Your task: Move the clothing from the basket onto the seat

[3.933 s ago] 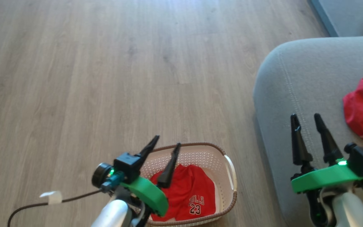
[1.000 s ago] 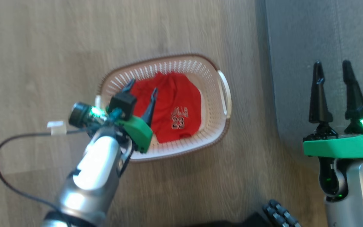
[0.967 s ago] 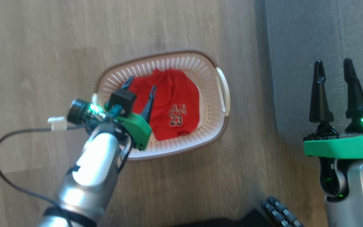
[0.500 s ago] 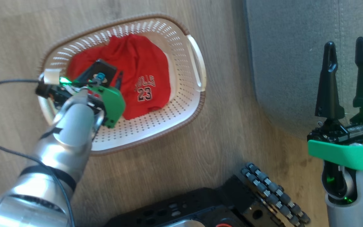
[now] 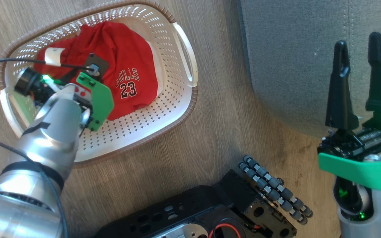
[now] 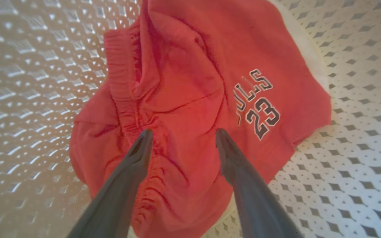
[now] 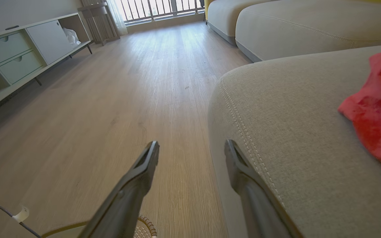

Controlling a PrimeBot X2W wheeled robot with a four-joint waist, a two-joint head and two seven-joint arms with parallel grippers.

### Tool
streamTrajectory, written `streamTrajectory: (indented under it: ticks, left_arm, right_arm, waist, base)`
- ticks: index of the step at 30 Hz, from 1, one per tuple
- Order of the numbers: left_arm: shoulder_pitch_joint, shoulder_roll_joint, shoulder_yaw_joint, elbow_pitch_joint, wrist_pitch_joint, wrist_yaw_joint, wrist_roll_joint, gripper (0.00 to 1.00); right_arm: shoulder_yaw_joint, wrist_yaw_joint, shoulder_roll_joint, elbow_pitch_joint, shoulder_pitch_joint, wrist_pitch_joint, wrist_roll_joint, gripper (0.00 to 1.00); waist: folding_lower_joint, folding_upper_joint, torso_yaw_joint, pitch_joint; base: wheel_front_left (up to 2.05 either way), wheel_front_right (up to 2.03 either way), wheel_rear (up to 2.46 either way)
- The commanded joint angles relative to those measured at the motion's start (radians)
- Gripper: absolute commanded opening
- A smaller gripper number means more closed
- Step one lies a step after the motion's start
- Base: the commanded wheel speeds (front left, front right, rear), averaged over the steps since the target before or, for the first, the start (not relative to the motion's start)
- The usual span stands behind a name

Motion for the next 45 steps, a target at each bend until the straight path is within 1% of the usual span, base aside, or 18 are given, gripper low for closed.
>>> streamTrajectory:
  ticks: [1, 4, 6, 7, 12, 23, 26, 29, 31, 41, 42, 43, 45]
  left_arm:
    - [0.012, 0.029, 0.008, -0.005, 0.004, 0.011, 0.012, 1.00]
    - [0.003, 0.040, 0.002, -0.003, 0.041, 0.051, 0.017, 1.00]
    - [-0.004, 0.046, 0.005, -0.003, 0.061, 0.085, 0.015, 1.00]
    - [-0.006, 0.049, 0.004, -0.003, 0.073, 0.095, 0.015, 1.00]
    - [-0.014, 0.055, -0.023, -0.002, 0.144, 0.108, 0.032, 1.00]
    - [-0.041, 0.043, -0.090, -0.002, 0.258, 0.098, 0.067, 1.00]
    - [-0.055, 0.037, -0.107, -0.002, 0.269, 0.079, 0.074, 1.00]
    - [-0.070, 0.034, -0.119, -0.002, 0.283, 0.075, 0.077, 1.00]
    - [-0.076, 0.035, -0.122, -0.002, 0.294, 0.075, 0.075, 1.00]
    - [-0.075, 0.033, -0.119, -0.002, 0.369, 0.043, 0.038, 1.00]
    - [-0.074, 0.033, -0.115, -0.002, 0.380, 0.041, 0.031, 0.76]
    - [-0.072, 0.034, -0.111, -0.002, 0.391, 0.037, 0.023, 0.00]
    - [-0.073, 0.037, -0.114, -0.002, 0.402, 0.028, 0.019, 0.00]
  right_arm:
    - [0.012, 0.007, -0.004, -0.034, 0.051, -0.006, 0.009, 1.00]
    - [-0.003, 0.007, -0.004, -0.053, 0.070, -0.006, 0.042, 1.00]
    - [-0.002, 0.007, -0.004, -0.064, 0.076, -0.006, 0.047, 1.00]
    - [0.004, 0.007, -0.004, -0.068, 0.079, -0.006, 0.048, 1.00]
    - [0.018, 0.007, -0.004, -0.086, 0.095, -0.006, 0.047, 1.00]
    - [0.024, 0.007, -0.004, -0.131, 0.134, -0.006, 0.064, 1.00]
    - [0.016, 0.007, -0.004, -0.137, 0.154, -0.006, 0.061, 1.00]
    - [-0.009, 0.007, -0.004, -0.135, 0.179, -0.006, 0.069, 1.00]
    - [-0.014, 0.007, -0.004, -0.145, 0.188, -0.006, 0.075, 1.00]
    - [-0.009, 0.007, -0.004, -0.184, 0.214, -0.006, 0.051, 1.00]
    - [-0.009, 0.007, -0.004, -0.186, 0.216, -0.006, 0.051, 1.00]
    - [-0.009, 0.007, -0.004, -0.188, 0.217, -0.006, 0.051, 1.00]
    - [-0.009, 0.007, -0.004, -0.190, 0.217, -0.006, 0.052, 1.00]
  waist:
    - [-0.0001, 0.0001, -0.001, 0.001]
    - [-0.0001, 0.0001, -0.002, 0.008]
    - [-0.0001, 0.0001, -0.004, 0.011]
    - [-0.0001, 0.0001, -0.005, 0.013]
    - [-0.0001, 0.0001, -0.006, 0.020]
    - [-0.0001, 0.0001, -0.015, 0.032]
    - [-0.0001, 0.0001, -0.019, 0.036]
    - [-0.0001, 0.0001, -0.018, 0.041]
    - [-0.0001, 0.0001, -0.016, 0.044]
    - [-0.0001, 0.0001, 0.004, 0.055]
    - [-0.0001, 0.0001, 0.005, 0.056]
    - [-0.0001, 0.0001, 0.005, 0.057]
    - [-0.0001, 0.0001, 0.006, 0.058]
  base:
    - [0.00, 0.00, 0.00]
    - [0.00, 0.00, 0.00]
    - [0.00, 0.00, 0.00]
    - [0.00, 0.00, 0.00]
    - [0.00, 0.00, 0.00]
    - [0.00, 0.00, 0.00]
    - [0.00, 0.00, 0.00]
    - [0.00, 0.00, 0.00]
    - [0.00, 0.00, 0.00]
    - [0.00, 0.00, 0.00]
    - [0.00, 0.00, 0.00]
    - [0.00, 0.00, 0.00]
    - [0.00, 0.00, 0.00]
